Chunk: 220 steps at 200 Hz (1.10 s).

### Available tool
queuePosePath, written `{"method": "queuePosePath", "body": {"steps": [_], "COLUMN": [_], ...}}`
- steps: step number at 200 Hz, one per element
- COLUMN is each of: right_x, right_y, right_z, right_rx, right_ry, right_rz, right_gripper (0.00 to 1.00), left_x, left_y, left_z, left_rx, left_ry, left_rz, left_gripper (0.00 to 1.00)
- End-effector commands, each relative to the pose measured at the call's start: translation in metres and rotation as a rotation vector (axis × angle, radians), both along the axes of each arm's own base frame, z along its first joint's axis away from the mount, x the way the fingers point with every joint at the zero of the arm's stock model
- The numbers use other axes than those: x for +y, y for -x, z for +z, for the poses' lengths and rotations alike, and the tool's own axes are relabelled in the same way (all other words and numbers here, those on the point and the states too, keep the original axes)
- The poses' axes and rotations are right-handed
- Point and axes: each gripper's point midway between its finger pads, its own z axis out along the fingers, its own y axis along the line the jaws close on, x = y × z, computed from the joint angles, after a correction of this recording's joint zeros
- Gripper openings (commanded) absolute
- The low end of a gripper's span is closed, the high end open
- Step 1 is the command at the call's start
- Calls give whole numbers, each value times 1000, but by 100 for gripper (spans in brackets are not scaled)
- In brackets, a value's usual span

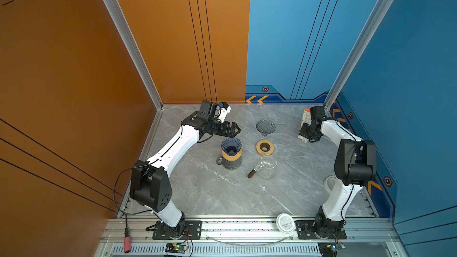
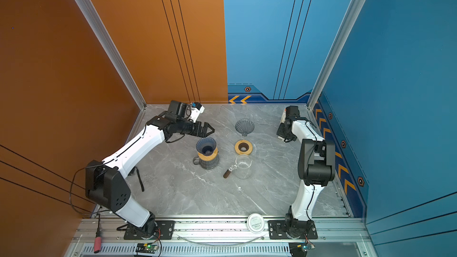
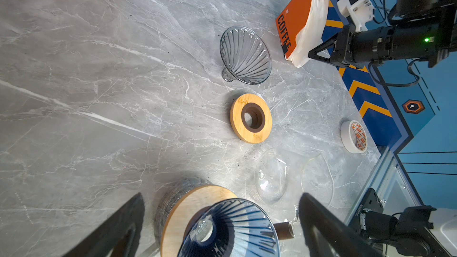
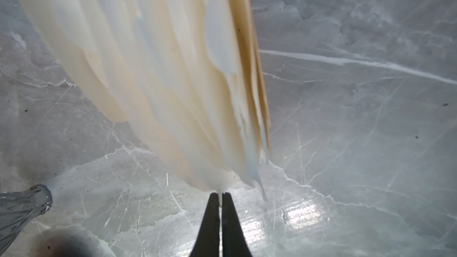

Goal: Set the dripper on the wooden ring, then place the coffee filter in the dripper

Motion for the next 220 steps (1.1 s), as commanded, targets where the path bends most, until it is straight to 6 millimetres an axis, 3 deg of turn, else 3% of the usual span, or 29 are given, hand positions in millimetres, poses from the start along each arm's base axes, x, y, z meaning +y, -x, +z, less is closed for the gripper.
{"method": "queuePosePath", "body": {"steps": [1,65,80,93,220], "right_x": [3,4,0,-1,-8], "right_y": [16,22,21,18,-11], "right_z": [4,3,3,2,-13], "right_rx": [25,36,36,38,44], "right_ry": [-20,-12,6,12,17], "right_rz": [-9,1,-3,-4,-21], "right_gripper": [0,0,13,16,17], "left_x": [-4,-3,-3,-3,-3], "left_y": [0,1,1,1,-1], "left_z": [1,0,1,1,-1], "left_rx": [4,5,2,2,6], "left_ry": [-7,-9,-9,-10,-12], "left_rz": [-5,-7,-7,-6,-4], "left_gripper": [98,98,98,98,98]}}
